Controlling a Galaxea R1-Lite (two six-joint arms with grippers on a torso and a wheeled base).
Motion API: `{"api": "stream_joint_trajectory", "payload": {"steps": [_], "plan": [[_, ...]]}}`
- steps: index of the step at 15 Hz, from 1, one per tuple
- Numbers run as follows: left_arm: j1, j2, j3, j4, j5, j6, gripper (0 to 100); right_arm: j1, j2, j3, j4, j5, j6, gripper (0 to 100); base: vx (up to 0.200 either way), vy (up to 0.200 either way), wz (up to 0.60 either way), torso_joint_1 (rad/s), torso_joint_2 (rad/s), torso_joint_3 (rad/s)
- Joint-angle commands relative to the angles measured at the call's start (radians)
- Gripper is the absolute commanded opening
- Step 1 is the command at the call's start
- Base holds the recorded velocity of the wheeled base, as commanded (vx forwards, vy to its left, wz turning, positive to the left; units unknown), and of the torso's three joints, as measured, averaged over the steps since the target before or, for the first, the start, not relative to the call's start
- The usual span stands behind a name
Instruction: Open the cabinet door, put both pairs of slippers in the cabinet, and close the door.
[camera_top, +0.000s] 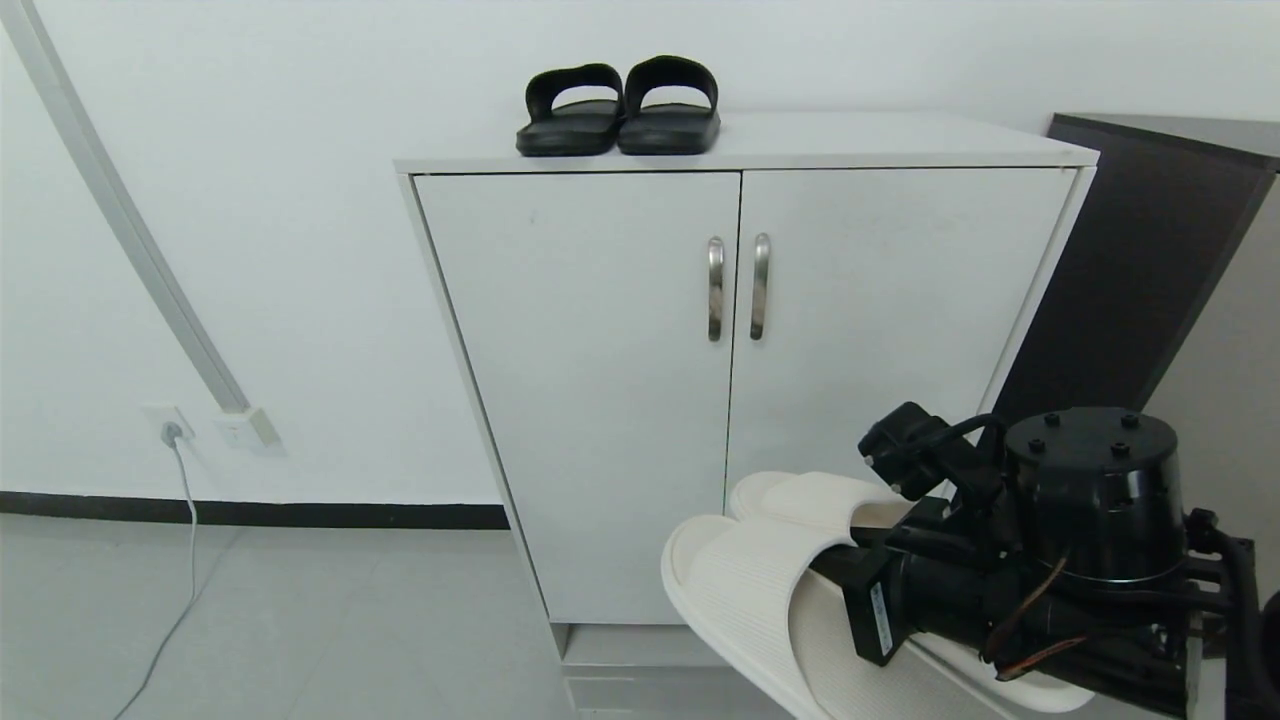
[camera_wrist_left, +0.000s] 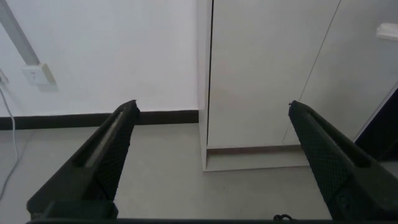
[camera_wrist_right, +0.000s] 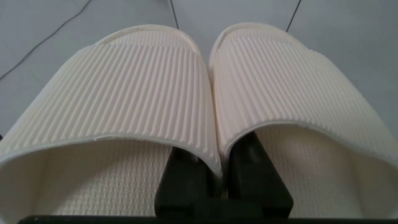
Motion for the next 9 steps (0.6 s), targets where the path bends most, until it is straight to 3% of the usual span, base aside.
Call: {"api": "stream_joint_trajectory", "payload": {"steps": [1,4,9], "plan": [[0.000,0.001,0.000,0.000,0.000,0.003,100,0.001,0.000,0.000,-0.001,0.000,0.000,0,0.000,0.000,0.00,-0.017,0.43,0.427],[0.000,0.001,0.000,0.000,0.000,0.000,100,0.001,0.000,0.004,-0.001,0.000,0.000,0,0.000,0.000,0.00,-0.005,0.17,0.170],[0.000,0.000,-0.006,-0.003,0.000,0.003,100,0.001,-0.002,0.005,-0.002,0.003,0.002,0,0.000,0.000,0.00,0.000,0.01,0.009]]}}
